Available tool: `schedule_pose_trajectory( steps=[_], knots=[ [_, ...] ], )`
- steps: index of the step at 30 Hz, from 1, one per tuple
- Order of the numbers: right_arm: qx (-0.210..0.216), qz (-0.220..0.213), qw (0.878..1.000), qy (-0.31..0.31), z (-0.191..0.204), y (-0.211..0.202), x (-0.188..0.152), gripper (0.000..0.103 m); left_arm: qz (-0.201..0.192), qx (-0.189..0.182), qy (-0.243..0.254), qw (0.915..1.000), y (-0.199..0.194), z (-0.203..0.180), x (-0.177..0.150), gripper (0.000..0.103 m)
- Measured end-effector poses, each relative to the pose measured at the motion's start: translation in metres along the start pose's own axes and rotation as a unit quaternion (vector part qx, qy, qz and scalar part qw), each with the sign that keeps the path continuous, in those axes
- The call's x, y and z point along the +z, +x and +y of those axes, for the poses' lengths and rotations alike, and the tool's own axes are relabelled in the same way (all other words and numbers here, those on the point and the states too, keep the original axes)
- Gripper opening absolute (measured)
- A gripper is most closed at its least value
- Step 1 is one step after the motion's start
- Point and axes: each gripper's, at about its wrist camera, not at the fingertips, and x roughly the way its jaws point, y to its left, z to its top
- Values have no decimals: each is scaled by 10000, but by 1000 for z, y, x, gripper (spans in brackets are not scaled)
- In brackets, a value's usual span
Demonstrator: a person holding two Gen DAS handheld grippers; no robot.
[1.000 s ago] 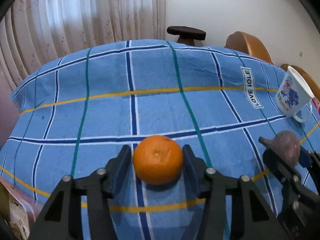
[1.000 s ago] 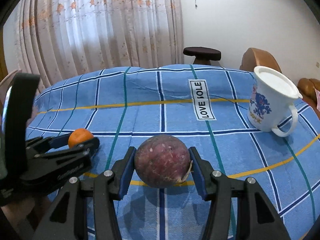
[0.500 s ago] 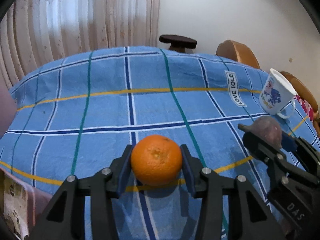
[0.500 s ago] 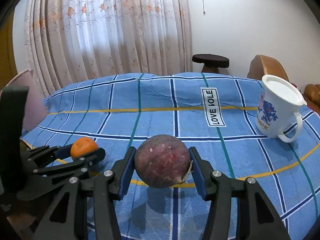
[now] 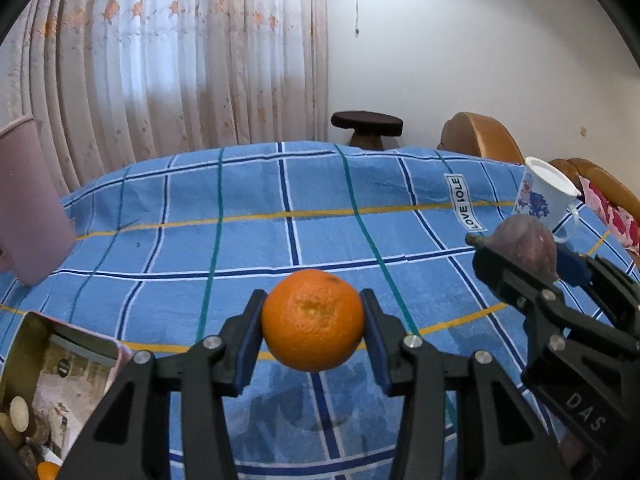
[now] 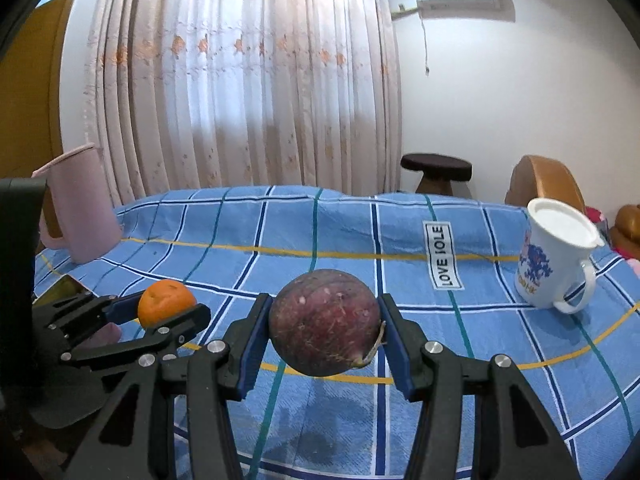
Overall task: Organize fruits
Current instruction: 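Carry the orange in left tool to the tin while right tool carries the purple fruit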
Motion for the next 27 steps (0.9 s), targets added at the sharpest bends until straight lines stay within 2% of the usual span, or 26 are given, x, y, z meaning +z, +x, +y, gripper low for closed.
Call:
schedule_pose_trajectory(
  steps=[17, 27],
  knots=[
    [31, -484, 9987, -138, 9, -22, -4, 54, -530, 214, 42, 9984, -29, 2, -10, 48],
    [121, -577, 9978, -314, 21, -34, -9, 54, -800, 343, -23, 9962, -51, 9, -20, 48]
  ],
)
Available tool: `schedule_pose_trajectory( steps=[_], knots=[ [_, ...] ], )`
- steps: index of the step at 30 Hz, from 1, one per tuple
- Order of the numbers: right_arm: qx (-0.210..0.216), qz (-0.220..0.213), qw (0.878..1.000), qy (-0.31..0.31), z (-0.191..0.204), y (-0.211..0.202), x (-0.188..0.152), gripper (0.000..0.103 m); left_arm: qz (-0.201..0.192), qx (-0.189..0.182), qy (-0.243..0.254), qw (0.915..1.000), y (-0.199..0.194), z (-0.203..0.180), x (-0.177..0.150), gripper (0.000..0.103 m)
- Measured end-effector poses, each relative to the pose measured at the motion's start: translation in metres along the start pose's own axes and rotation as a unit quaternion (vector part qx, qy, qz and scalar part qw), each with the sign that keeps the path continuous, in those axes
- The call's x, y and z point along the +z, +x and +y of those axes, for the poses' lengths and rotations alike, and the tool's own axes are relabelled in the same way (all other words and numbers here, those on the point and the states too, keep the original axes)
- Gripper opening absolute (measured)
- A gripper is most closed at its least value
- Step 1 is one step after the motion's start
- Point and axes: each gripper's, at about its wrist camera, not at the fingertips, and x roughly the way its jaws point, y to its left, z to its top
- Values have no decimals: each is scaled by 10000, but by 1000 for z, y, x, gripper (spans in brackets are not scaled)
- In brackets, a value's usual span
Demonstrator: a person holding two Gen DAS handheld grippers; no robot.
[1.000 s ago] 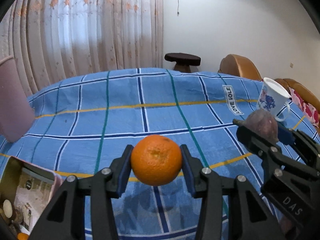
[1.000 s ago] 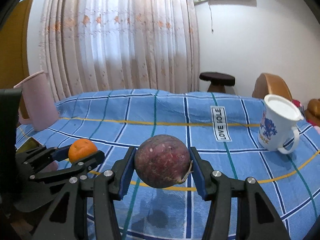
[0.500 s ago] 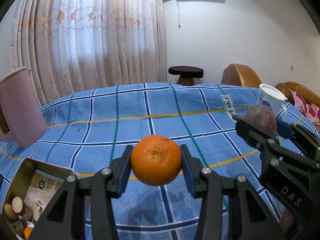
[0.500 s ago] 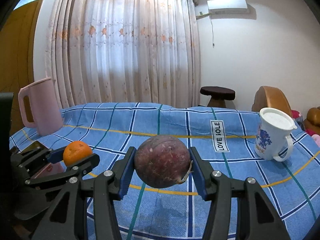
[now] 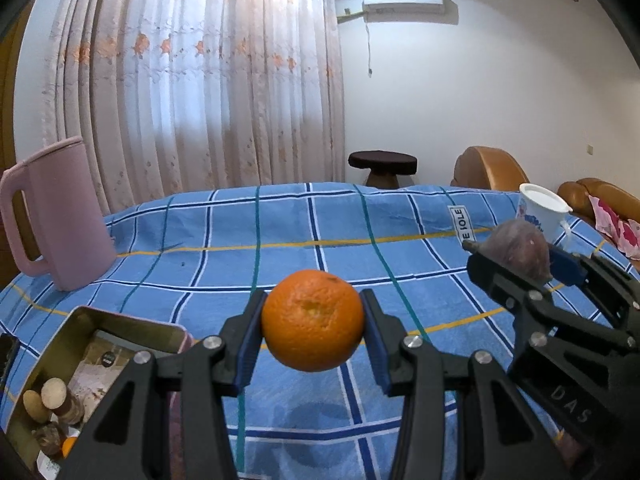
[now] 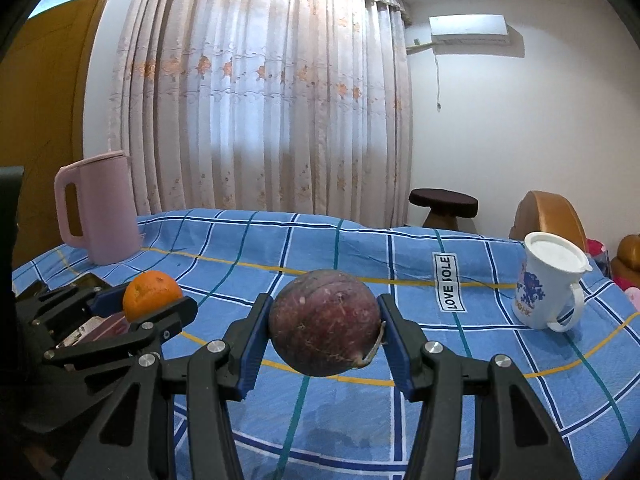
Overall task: Organize fruits
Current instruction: 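Carry the orange in left tool to the tin while right tool carries the purple fruit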
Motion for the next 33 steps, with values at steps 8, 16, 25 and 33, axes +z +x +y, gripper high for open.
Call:
schedule_pose_trajectory(
  steps=[8, 16, 25, 33],
  knots=[
    [112, -40, 9999, -10, 9, -11, -4, 54, -5, -10, -64, 10000, -11, 8, -5, 48],
    [482, 74, 9988, -7, 22, -19, -8, 54, 77, -126, -233, 9996, -28, 26, -15, 48],
    [954, 207, 9951, 123, 45, -21, -1, 54, 59, -149, -247, 9996, -54, 47, -14, 48],
    [1424, 90, 9898, 46, 75, -27, 25, 54, -104, 102, -283, 9995, -83, 74, -4, 48]
  ],
)
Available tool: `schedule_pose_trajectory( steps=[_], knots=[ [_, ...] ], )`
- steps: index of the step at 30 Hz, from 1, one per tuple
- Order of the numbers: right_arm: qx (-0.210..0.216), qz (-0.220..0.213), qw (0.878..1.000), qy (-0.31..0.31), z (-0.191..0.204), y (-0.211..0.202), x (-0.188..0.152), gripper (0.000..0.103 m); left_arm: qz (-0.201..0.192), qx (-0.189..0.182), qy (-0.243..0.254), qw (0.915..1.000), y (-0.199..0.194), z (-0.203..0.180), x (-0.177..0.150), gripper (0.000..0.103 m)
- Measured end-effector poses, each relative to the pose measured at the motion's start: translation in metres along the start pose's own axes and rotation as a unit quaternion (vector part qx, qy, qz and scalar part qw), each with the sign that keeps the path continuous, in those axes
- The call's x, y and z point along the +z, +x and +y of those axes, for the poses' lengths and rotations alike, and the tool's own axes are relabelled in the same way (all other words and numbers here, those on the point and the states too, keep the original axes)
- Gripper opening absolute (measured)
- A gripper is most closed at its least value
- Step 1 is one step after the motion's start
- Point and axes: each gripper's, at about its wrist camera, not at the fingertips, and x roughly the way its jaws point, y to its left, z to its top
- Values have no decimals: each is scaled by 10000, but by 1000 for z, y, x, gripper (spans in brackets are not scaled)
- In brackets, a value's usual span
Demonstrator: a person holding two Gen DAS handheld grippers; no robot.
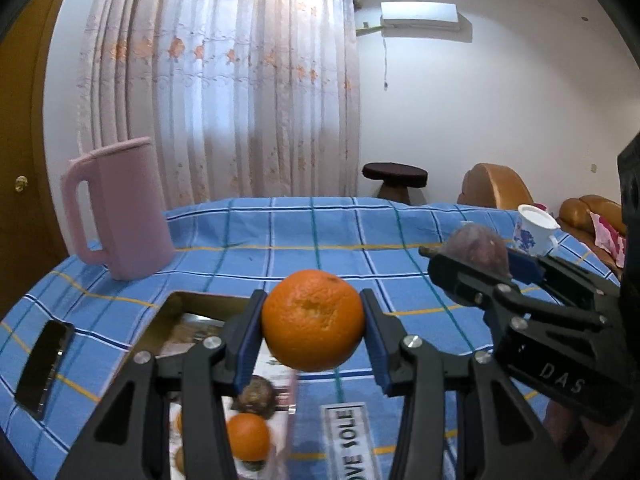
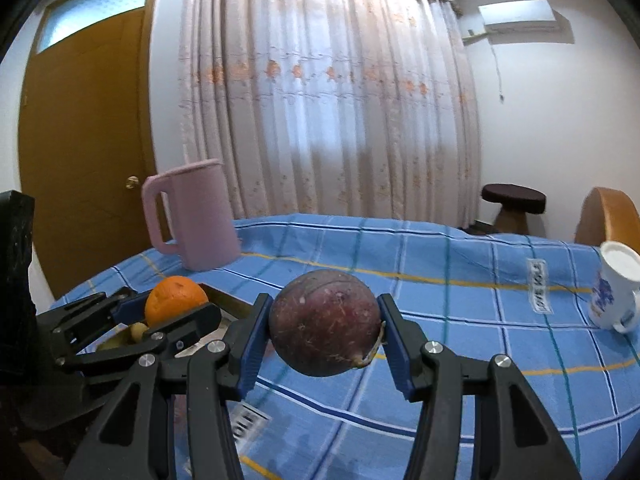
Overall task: Organize fruits
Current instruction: 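Carry the orange in left tool to the tin while right tool carries the purple fruit, then open both tools over the tin to drop the orange and purple fruit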
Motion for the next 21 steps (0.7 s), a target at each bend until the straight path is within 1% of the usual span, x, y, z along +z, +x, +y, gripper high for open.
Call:
schedule_pose_trajectory(
  steps=[5, 7, 14, 18, 21],
  knots=[
    [210, 2, 9997, -112, 21, 5, 7, 54, 5, 227, -107, 9997, -8, 26, 2, 48],
    [291, -3, 9995, -145, 29, 7, 9, 54, 15, 387, -98, 9992, -9, 34, 2, 48],
    [661, 119, 9973, -301, 63, 25, 18, 54, 304, 778, -278, 9961, -4, 77, -12, 48],
    [941, 366, 9941, -398, 87, 44, 13, 54, 464, 960, -374, 9936, -2, 98, -24, 48],
    [1032, 577, 9917, -515, 102, 59, 3, 54, 583, 1028, -468, 9919, -1, 112, -33, 48]
  ],
)
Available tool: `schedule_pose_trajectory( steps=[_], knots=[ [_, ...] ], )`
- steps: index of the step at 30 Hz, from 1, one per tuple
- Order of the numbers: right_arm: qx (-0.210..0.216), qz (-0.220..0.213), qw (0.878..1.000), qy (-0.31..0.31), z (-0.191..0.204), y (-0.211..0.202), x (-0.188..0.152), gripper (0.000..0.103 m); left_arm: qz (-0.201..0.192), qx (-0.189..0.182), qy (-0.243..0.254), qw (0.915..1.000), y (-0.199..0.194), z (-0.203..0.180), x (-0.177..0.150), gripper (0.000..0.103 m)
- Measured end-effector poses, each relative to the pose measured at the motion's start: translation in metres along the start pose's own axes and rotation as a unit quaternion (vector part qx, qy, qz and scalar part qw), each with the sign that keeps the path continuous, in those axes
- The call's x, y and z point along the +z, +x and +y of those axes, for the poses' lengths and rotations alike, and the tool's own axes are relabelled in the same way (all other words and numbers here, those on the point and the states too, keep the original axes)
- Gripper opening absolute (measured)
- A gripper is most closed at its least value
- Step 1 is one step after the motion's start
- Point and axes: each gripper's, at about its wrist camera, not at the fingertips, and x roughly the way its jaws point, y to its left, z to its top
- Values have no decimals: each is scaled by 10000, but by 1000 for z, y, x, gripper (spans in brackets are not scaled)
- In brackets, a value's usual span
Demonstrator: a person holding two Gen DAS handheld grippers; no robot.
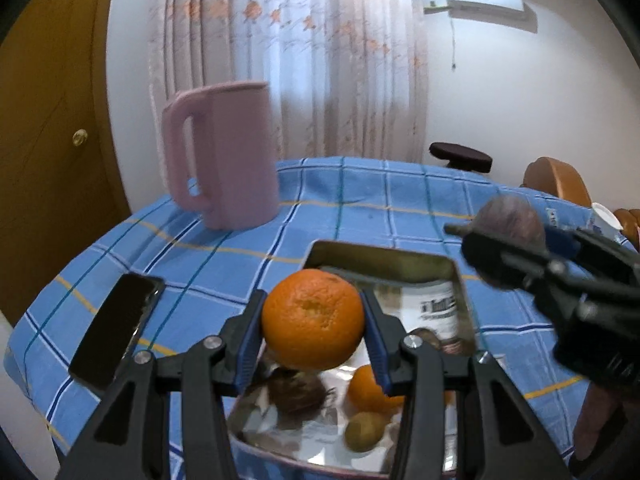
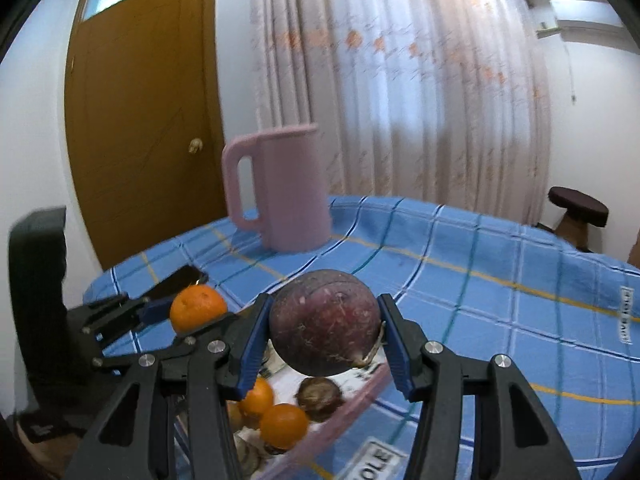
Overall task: Organize fruits
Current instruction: 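Open both tools over the tin to drop the orange and purple fruit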
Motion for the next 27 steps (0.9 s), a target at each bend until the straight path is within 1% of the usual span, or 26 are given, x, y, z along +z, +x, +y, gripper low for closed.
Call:
schedule_pose_trajectory(
  steps=[2, 6, 12, 13, 17, 19, 22, 25, 27],
  knots=[
    [113, 165, 9998, 0, 6, 13, -6, 54, 34, 39, -20, 10000, 1, 4, -3, 48],
    [160, 426, 9989, -93, 15, 28, -17, 54, 107, 76, -55, 9999, 4, 12, -10, 48],
    [203, 703, 9970, -240, 20, 35, -27, 55, 251, 57, -61, 9996, 11, 14, -18, 48],
    [235, 798, 9962, -257, 20, 37, -30, 55, 209, 82, -24, 9997, 10, 14, -20, 48],
    [341, 952, 9947, -187, 16, 41, -38, 55, 157, 196, 185, 9995, 7, 8, -24, 49],
    [424, 910, 9949, -123, 13, 38, -40, 55, 188, 142, 170, 9996, 7, 8, -26, 51],
    [488, 905, 9947, -36, 10, 36, -39, 59, 270, 70, 214, 9994, 8, 5, -30, 51],
    [540, 821, 9952, -24, 8, 30, -38, 64, 200, 52, 185, 9996, 3, 5, -31, 60],
    [560, 759, 9955, 16, 7, 26, -36, 65, 117, 41, 147, 9998, -2, 6, -29, 71]
  ],
)
